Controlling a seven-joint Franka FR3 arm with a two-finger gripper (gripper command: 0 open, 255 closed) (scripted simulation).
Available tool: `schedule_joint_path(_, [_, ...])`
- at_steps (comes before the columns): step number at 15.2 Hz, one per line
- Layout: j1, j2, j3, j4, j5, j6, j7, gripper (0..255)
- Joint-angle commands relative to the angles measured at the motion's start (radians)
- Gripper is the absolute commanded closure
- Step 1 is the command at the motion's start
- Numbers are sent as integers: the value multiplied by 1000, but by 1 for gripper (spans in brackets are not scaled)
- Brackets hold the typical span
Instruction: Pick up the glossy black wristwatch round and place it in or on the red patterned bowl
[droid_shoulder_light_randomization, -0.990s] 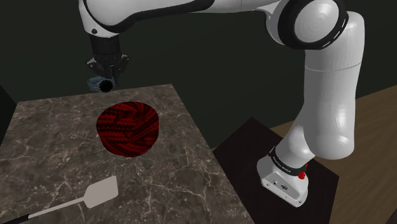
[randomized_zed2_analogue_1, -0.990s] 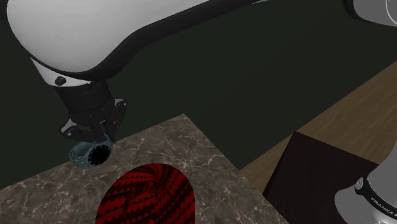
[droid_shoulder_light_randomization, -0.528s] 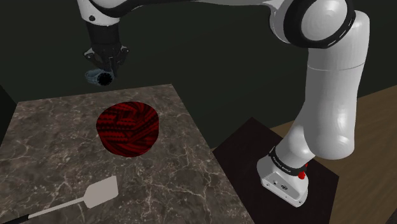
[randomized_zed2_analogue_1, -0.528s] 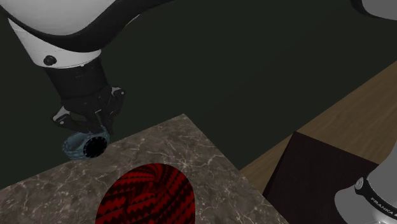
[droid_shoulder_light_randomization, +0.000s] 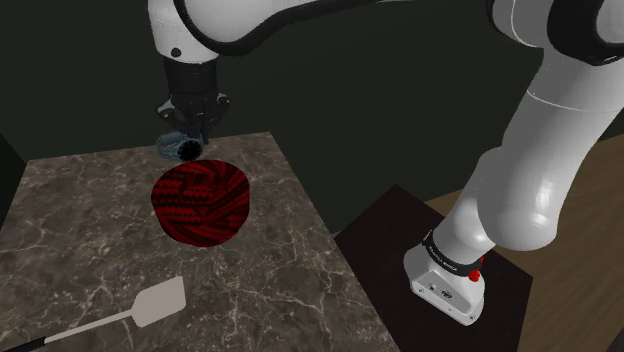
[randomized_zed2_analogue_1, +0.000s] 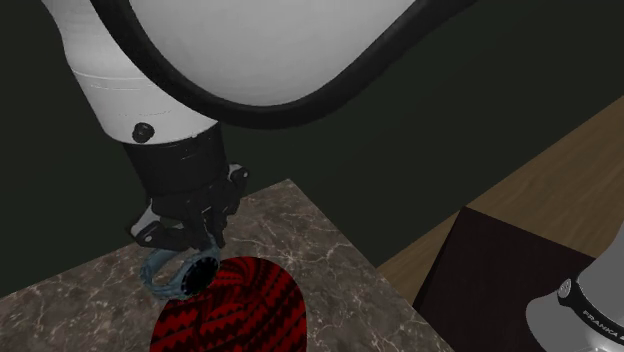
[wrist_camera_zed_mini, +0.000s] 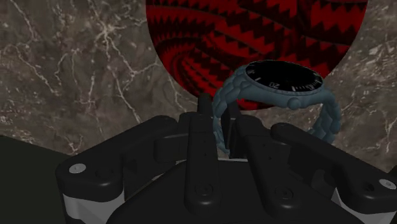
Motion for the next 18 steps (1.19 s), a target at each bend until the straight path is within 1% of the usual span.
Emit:
schedule_joint_path(1, [1,-72,10,-95,23,27,10,255])
schedule_joint_path(3, [9,-146,23,-188,49,50,23,255])
schedule_joint_path(15, [13,-88,21,-285,20,200,46,255])
schedule_joint_path(18, [13,-88,21,-285,20,200,46,255])
